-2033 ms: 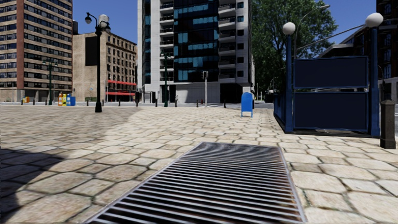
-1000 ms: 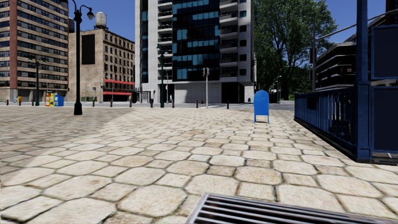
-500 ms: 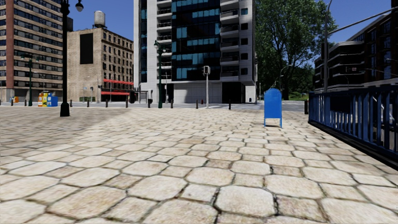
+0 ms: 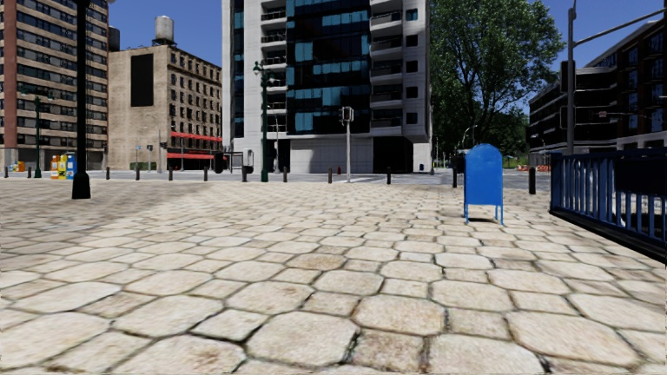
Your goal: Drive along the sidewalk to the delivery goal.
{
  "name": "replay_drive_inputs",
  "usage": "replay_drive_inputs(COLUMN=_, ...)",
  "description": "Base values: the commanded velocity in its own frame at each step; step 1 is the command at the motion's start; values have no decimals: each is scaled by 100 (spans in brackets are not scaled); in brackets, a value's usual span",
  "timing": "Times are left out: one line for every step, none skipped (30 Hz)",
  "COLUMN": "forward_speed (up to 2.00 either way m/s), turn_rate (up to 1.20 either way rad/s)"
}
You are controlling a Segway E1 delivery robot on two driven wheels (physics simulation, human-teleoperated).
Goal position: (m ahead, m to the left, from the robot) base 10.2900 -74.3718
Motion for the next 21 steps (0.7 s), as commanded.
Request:
replay_drive_inputs(forward_speed=200, turn_rate=0)
replay_drive_inputs(forward_speed=200, turn_rate=0)
replay_drive_inputs(forward_speed=200, turn_rate=0)
replay_drive_inputs(forward_speed=200, turn_rate=0)
replay_drive_inputs(forward_speed=200, turn_rate=0)
replay_drive_inputs(forward_speed=200, turn_rate=0)
replay_drive_inputs(forward_speed=200, turn_rate=0)
replay_drive_inputs(forward_speed=200, turn_rate=0)
replay_drive_inputs(forward_speed=200, turn_rate=0)
replay_drive_inputs(forward_speed=200, turn_rate=0)
replay_drive_inputs(forward_speed=200, turn_rate=0)
replay_drive_inputs(forward_speed=200, turn_rate=0)
replay_drive_inputs(forward_speed=200, turn_rate=0)
replay_drive_inputs(forward_speed=200, turn_rate=-7)
replay_drive_inputs(forward_speed=200, turn_rate=-14)
replay_drive_inputs(forward_speed=200, turn_rate=-14)
replay_drive_inputs(forward_speed=200, turn_rate=-21)
replay_drive_inputs(forward_speed=200, turn_rate=-23)
replay_drive_inputs(forward_speed=200, turn_rate=-24)
replay_drive_inputs(forward_speed=200, turn_rate=-24)
replay_drive_inputs(forward_speed=200, turn_rate=-24)
